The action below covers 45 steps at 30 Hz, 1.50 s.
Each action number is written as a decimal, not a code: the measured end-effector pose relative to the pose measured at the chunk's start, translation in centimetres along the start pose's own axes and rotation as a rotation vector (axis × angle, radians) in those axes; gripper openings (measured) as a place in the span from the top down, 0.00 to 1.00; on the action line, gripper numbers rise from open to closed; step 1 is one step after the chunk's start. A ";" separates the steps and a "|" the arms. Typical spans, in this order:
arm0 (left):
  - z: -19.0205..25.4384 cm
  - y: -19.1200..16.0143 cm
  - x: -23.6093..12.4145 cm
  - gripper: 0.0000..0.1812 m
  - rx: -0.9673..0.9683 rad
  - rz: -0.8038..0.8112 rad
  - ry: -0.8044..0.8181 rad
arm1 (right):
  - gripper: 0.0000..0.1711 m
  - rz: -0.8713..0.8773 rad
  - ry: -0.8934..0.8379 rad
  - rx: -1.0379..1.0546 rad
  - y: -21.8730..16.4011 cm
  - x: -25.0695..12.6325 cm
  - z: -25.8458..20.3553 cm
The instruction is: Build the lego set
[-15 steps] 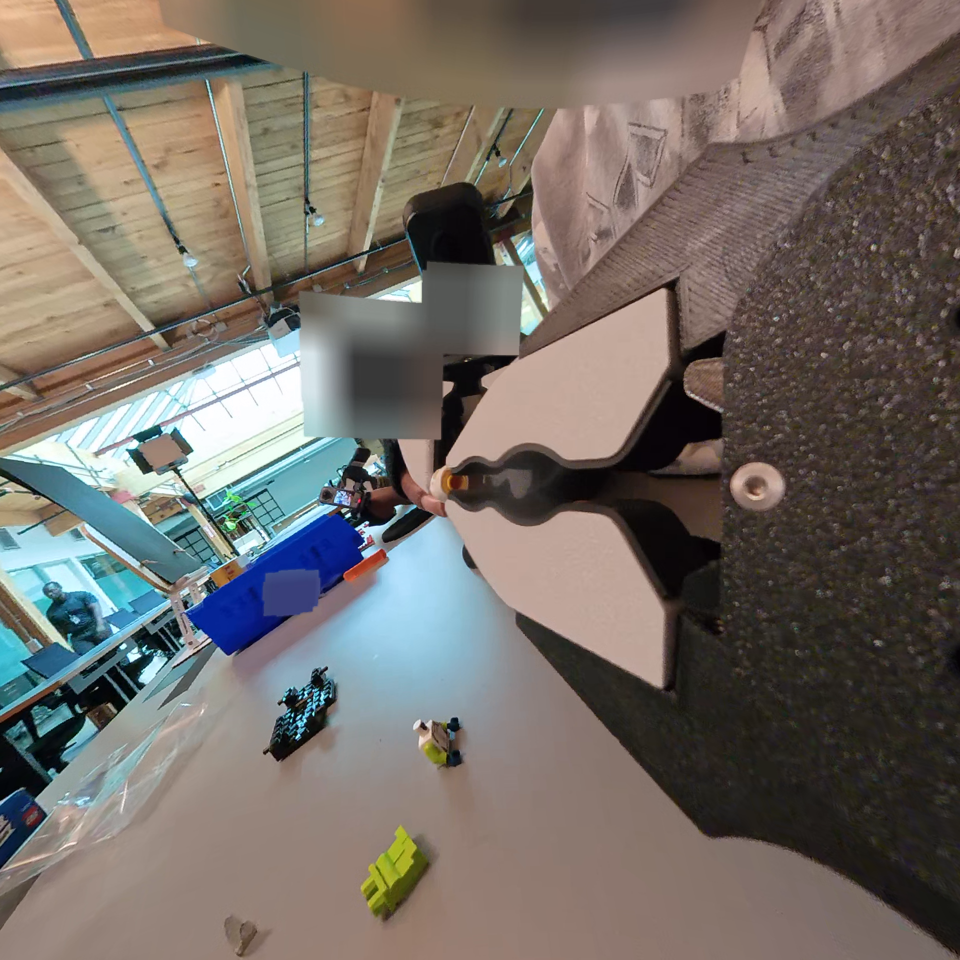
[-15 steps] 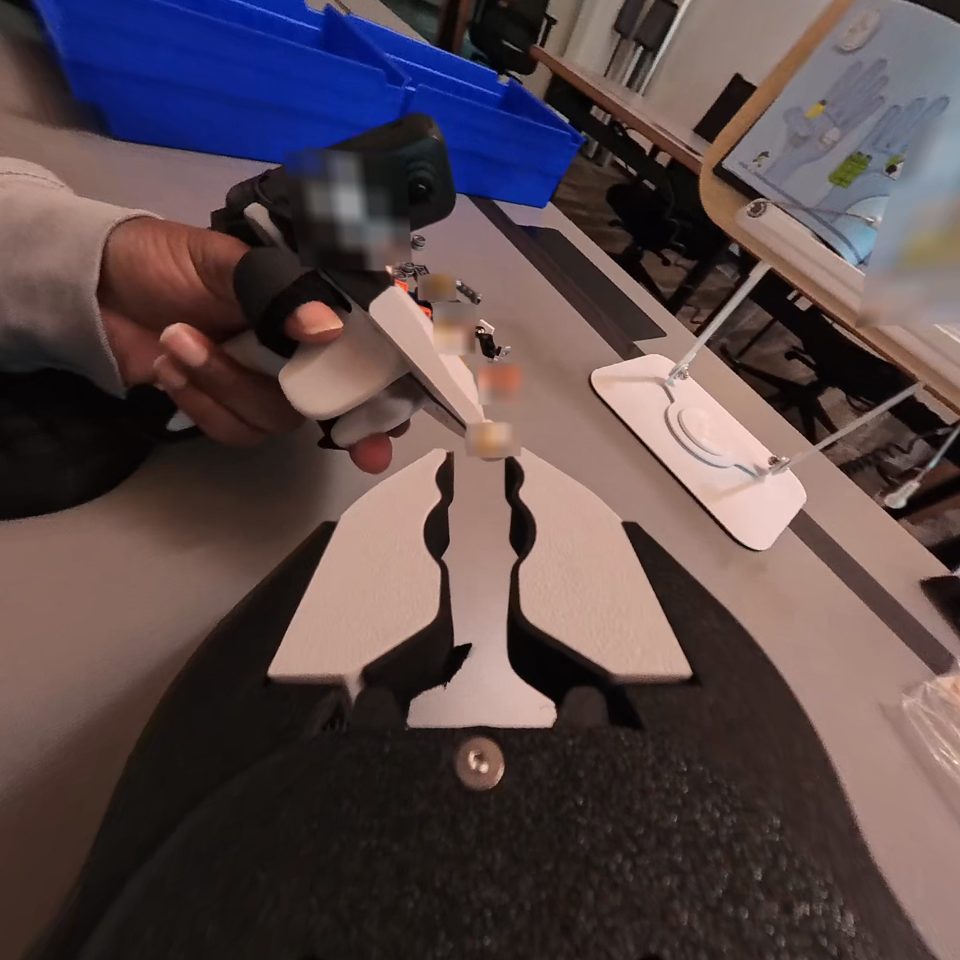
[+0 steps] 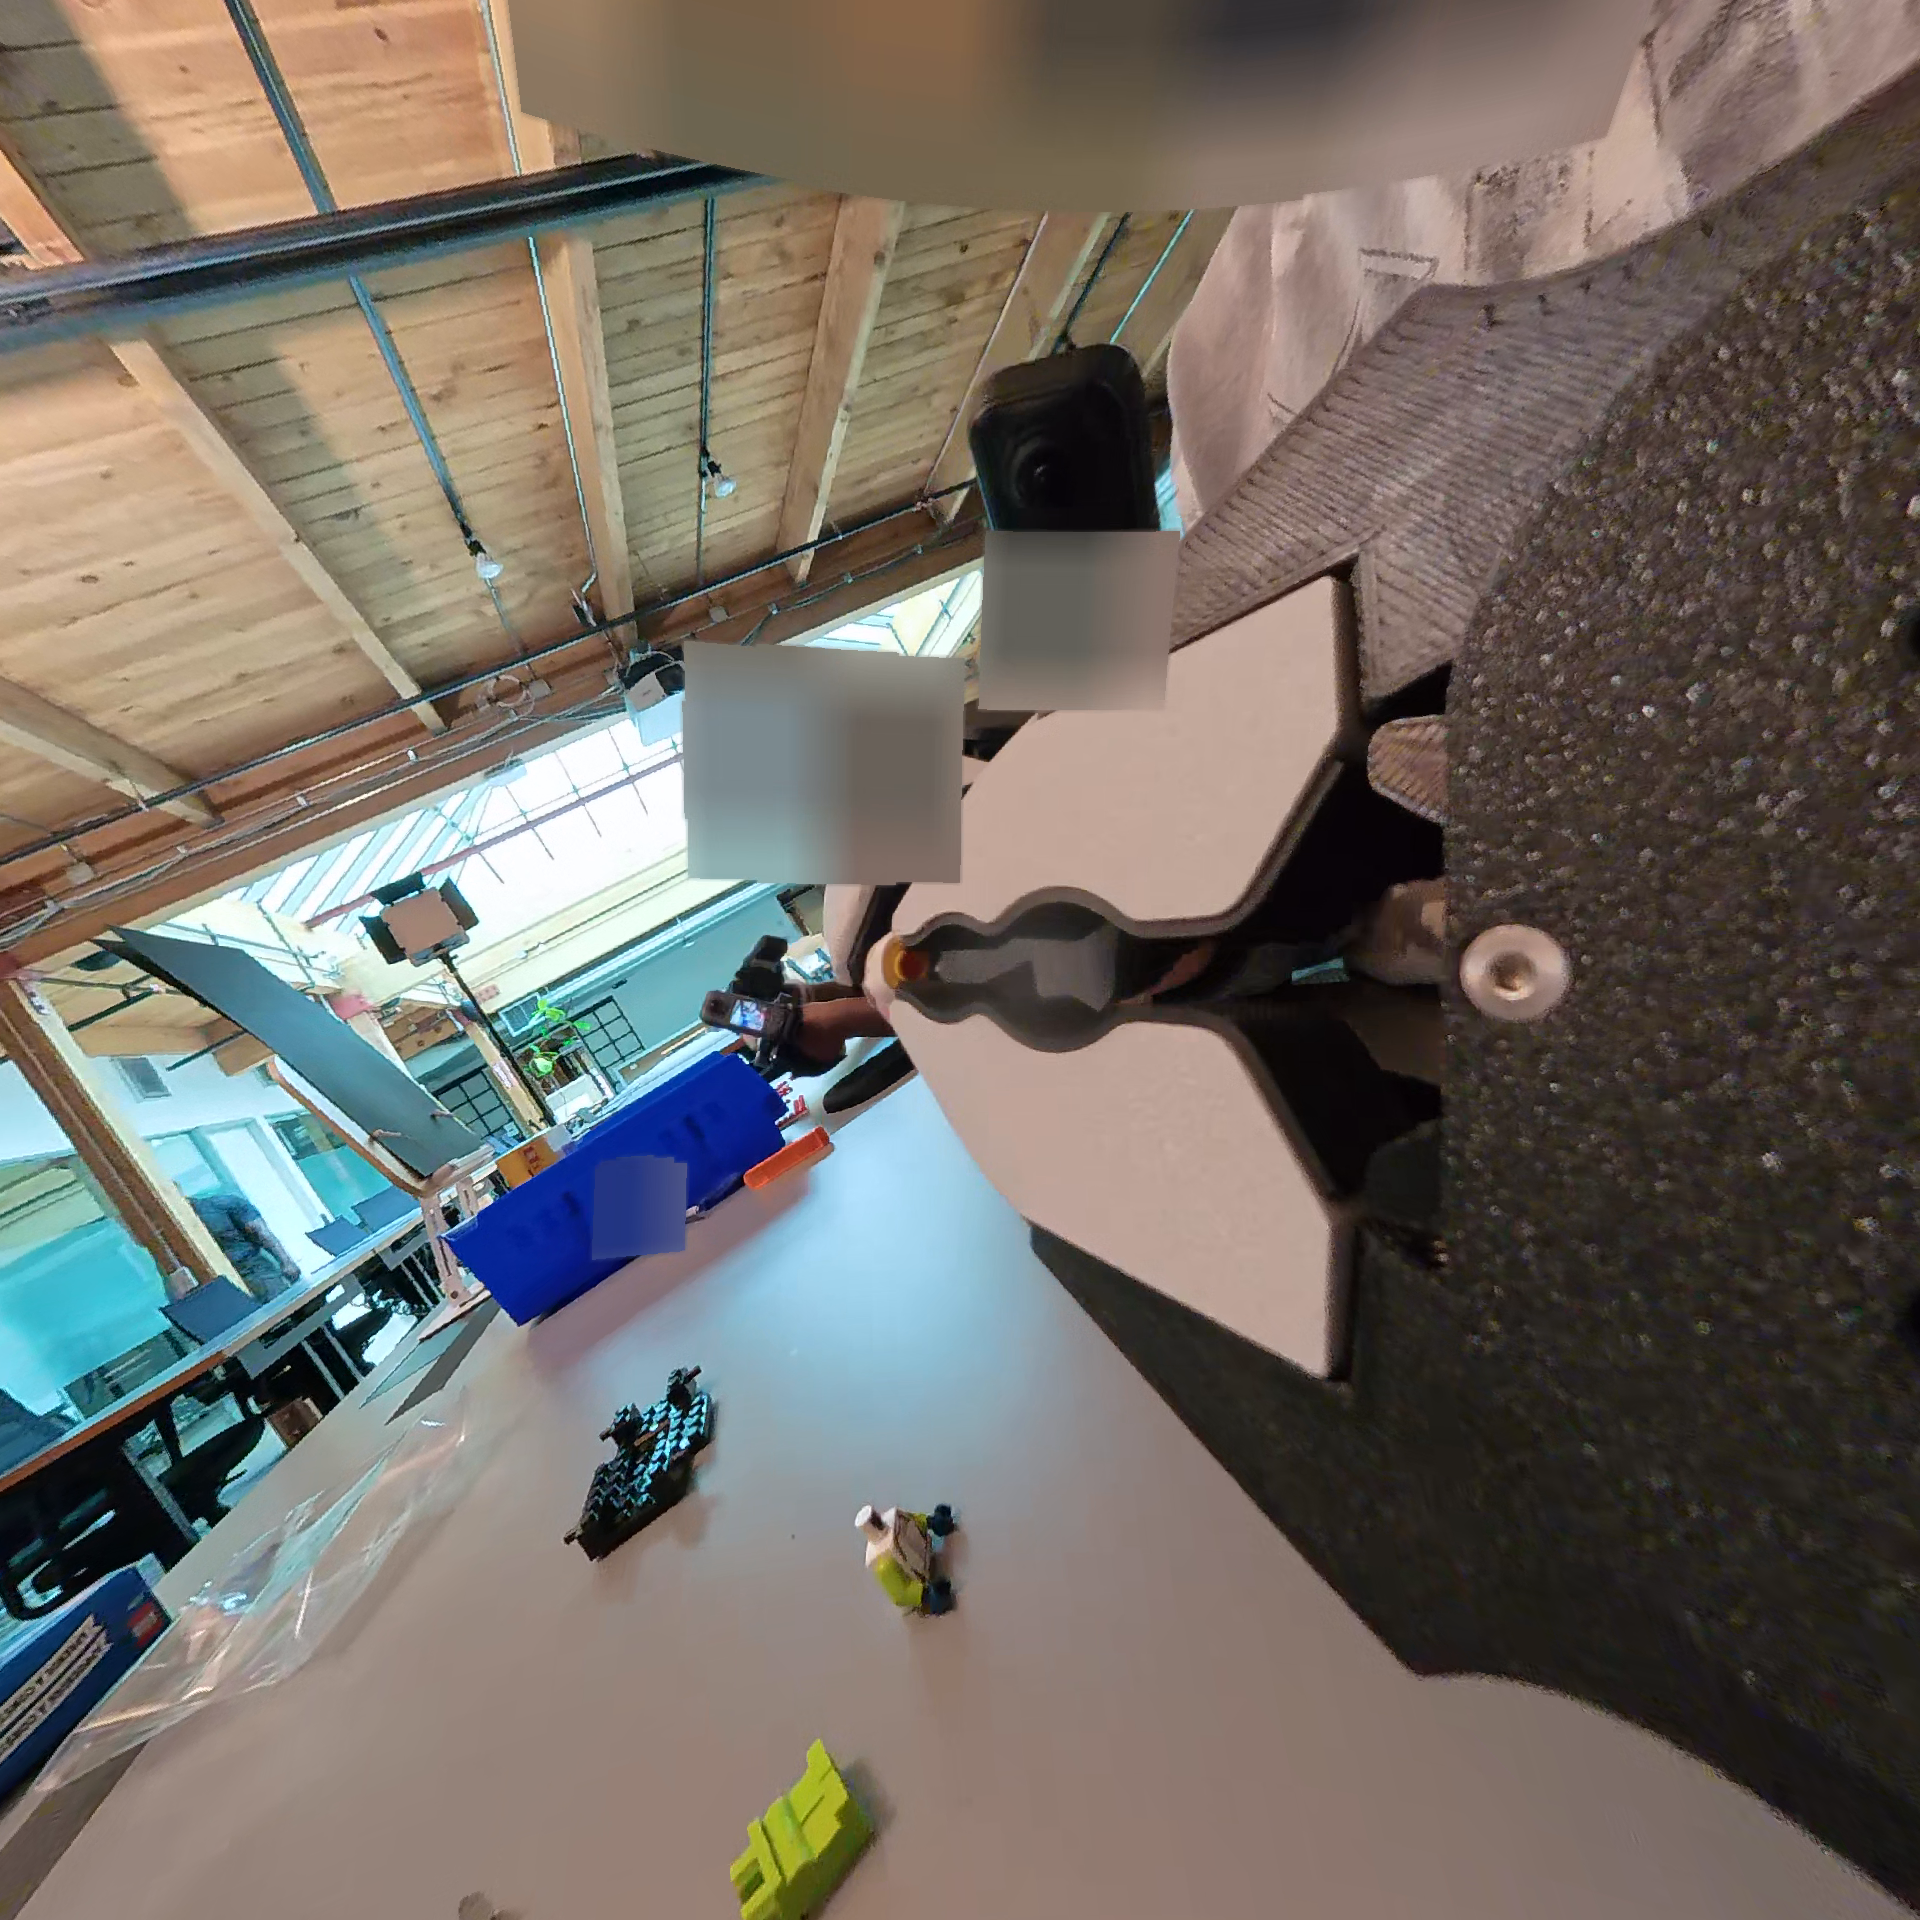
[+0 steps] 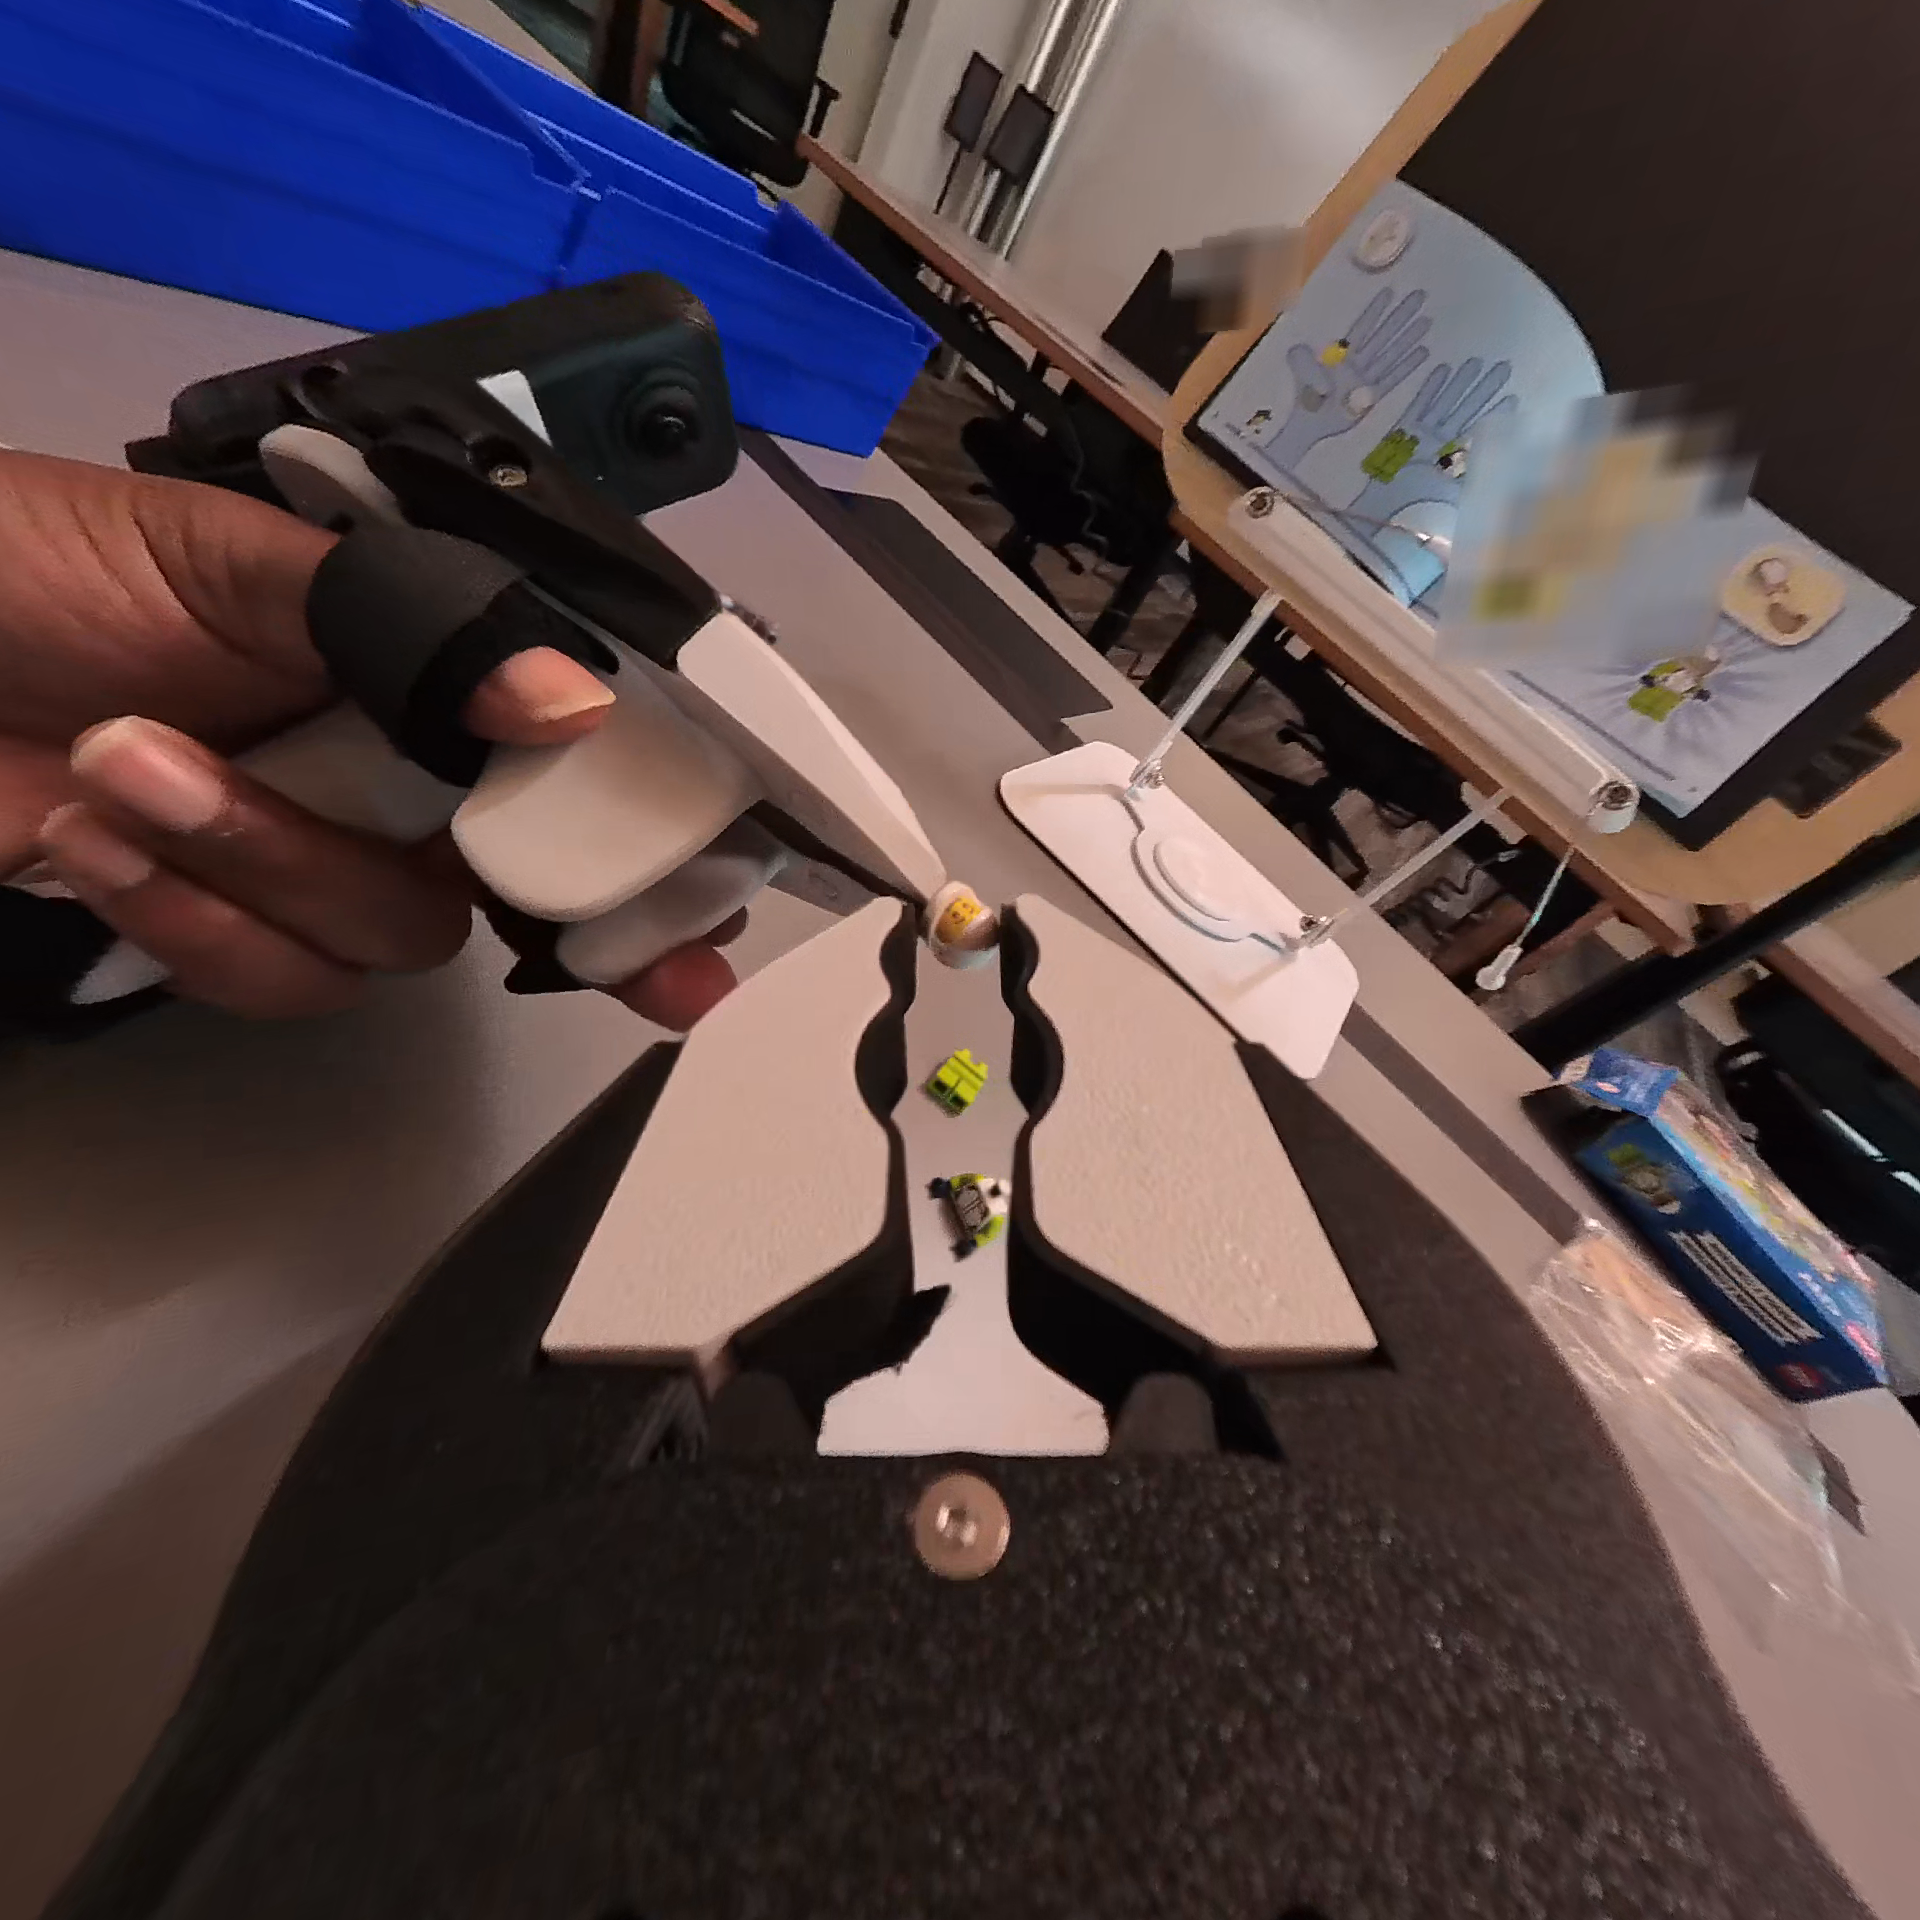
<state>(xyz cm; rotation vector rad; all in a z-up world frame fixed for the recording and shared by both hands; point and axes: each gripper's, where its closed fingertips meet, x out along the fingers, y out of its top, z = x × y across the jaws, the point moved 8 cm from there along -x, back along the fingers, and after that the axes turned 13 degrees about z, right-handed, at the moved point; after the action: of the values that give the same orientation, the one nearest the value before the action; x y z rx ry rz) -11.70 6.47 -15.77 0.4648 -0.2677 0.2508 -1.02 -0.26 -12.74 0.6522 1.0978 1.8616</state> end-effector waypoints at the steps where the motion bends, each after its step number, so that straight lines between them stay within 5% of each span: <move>1: 0.1 0.0 0.0 0.97 -0.003 0.003 -0.001 | 0.91 0.004 -0.007 -0.008 0.0 0.0 0.0; 16: 0.9 -0.6 0.2 0.97 -0.064 -0.040 -0.039 | 0.92 0.086 0.129 -0.160 0.5 -1.2 0.6; 24: 1.2 -0.9 0.2 0.95 -0.007 -0.080 -0.038 | 0.92 0.147 0.248 -0.020 0.0 -2.1 2.4; 45: 0.3 -1.7 0.4 0.90 -0.085 -0.179 -0.065 | 0.92 0.128 0.981 -0.042 -0.1 -0.4 4.6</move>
<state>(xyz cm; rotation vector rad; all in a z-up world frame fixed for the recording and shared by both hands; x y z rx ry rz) -10.94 4.93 -16.03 0.4099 -0.2972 0.0496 2.73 1.44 -10.64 -0.2981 1.6195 2.3660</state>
